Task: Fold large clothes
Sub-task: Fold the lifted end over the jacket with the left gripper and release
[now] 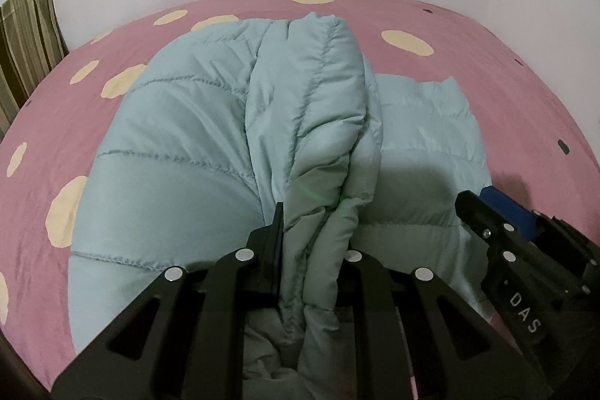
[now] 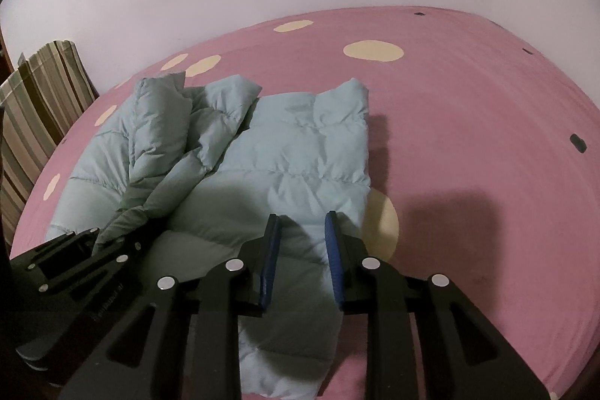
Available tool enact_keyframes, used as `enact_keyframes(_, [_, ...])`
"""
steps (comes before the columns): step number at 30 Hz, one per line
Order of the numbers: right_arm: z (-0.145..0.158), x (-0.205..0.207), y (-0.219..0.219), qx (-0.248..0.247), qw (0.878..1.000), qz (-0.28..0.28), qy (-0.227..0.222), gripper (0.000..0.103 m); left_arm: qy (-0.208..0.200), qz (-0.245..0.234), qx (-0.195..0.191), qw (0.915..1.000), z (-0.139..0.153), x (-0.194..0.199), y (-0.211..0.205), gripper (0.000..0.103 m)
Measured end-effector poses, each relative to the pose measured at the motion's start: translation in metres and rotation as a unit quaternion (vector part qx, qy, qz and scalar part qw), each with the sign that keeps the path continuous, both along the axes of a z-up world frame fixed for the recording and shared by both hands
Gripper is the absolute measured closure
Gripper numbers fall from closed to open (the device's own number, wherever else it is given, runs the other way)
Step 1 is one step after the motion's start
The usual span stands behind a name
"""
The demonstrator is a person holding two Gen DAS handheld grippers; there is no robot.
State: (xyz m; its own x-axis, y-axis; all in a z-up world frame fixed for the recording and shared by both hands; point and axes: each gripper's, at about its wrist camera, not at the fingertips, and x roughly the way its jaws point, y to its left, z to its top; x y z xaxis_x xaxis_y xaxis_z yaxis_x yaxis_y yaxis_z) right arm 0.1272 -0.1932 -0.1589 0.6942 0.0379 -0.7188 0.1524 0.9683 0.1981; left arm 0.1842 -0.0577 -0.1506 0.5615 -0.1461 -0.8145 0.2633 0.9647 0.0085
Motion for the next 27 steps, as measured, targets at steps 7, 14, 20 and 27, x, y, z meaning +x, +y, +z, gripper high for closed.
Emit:
enact_keyframes(7, [0.001,0.001,-0.001,-0.003,1.000,-0.002,0.000,0.077,-0.008,-0.001,-0.013,0.9999,0.009,-0.010,0.002,0.077])
enact_keyframes(14, [0.005,0.002,-0.007,-0.008,1.000,-0.009,0.000,0.077,-0.021,-0.015,-0.037,0.9990,0.039,-0.038,0.008,0.043])
enact_keyframes(20, [0.012,0.000,-0.003,-0.012,1.000,-0.011,-0.002,0.077,-0.063,-0.018,-0.054,0.9964,0.084,-0.067,0.033,0.033])
enact_keyframes(27, [0.029,-0.002,0.007,-0.018,1.000,-0.005,-0.016,0.062,-0.095,0.052,-0.053,0.9927,0.101,-0.068,0.101,0.031])
